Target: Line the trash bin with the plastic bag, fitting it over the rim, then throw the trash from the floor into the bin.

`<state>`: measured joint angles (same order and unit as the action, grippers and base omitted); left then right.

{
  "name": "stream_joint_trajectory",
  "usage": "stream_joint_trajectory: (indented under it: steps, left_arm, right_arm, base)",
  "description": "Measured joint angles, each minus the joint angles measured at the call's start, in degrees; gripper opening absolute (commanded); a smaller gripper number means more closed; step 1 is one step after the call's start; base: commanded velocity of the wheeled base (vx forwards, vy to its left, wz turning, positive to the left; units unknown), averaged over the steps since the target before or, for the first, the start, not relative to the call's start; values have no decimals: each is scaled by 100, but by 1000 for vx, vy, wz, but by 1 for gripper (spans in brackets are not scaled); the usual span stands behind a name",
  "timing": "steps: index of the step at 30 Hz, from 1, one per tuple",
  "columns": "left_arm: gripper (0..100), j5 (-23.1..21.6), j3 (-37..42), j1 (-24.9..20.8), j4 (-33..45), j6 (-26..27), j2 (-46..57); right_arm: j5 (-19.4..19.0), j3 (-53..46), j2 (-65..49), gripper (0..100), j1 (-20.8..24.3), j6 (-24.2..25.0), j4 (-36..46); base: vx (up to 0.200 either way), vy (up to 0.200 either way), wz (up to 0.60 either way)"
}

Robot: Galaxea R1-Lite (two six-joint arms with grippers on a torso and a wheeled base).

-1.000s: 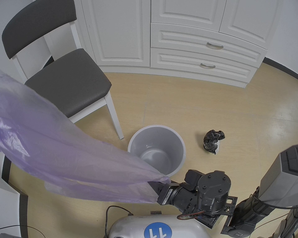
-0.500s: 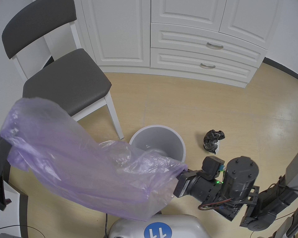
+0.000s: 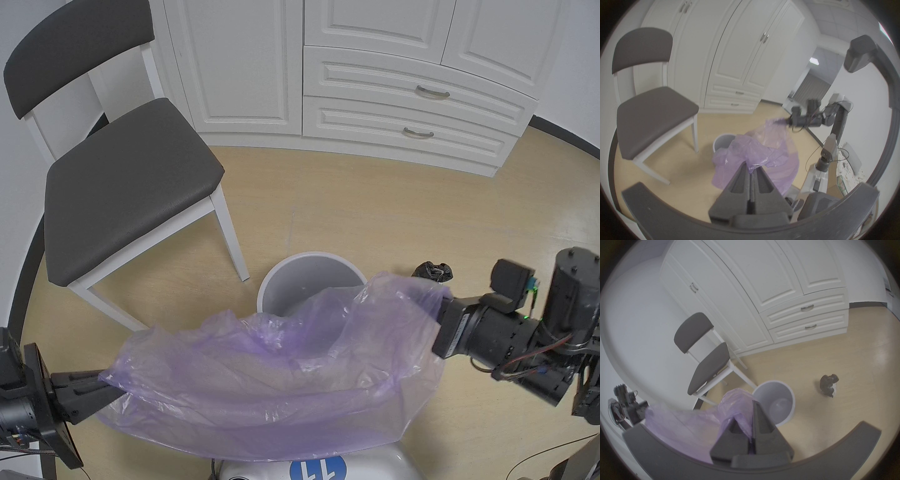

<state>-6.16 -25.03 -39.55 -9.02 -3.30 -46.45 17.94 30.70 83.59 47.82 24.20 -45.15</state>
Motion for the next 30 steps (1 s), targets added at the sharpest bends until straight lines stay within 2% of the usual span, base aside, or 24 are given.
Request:
stream_joint_trajectory:
  steps: [5, 13, 17, 22, 30]
  left_arm:
    - [0, 145, -333, 83, 670, -116, -274]
    - [0, 226, -377, 440, 692, -88, -901]
    - [0, 561, -369, 503, 646, -72, -1122]
    - [0, 788, -400, 741, 438, -35, -1262]
    - [0, 883, -418, 1447, -343, 79, -1403]
  right_arm:
    - [129, 205, -479, 0, -67, -39, 383]
    - [277, 282, -812, 0, -85, -127, 589]
    - [419, 282, -848, 0, -44, -204, 783]
    - [589, 122, -923, 0, -22, -736, 848]
    - [870, -427, -1126, 0, -83, -1802, 837]
  base:
    - [0, 0, 0]
    - [0, 0, 0]
    - [0, 0, 0]
    - [0, 0, 0]
    - [0, 0, 0]
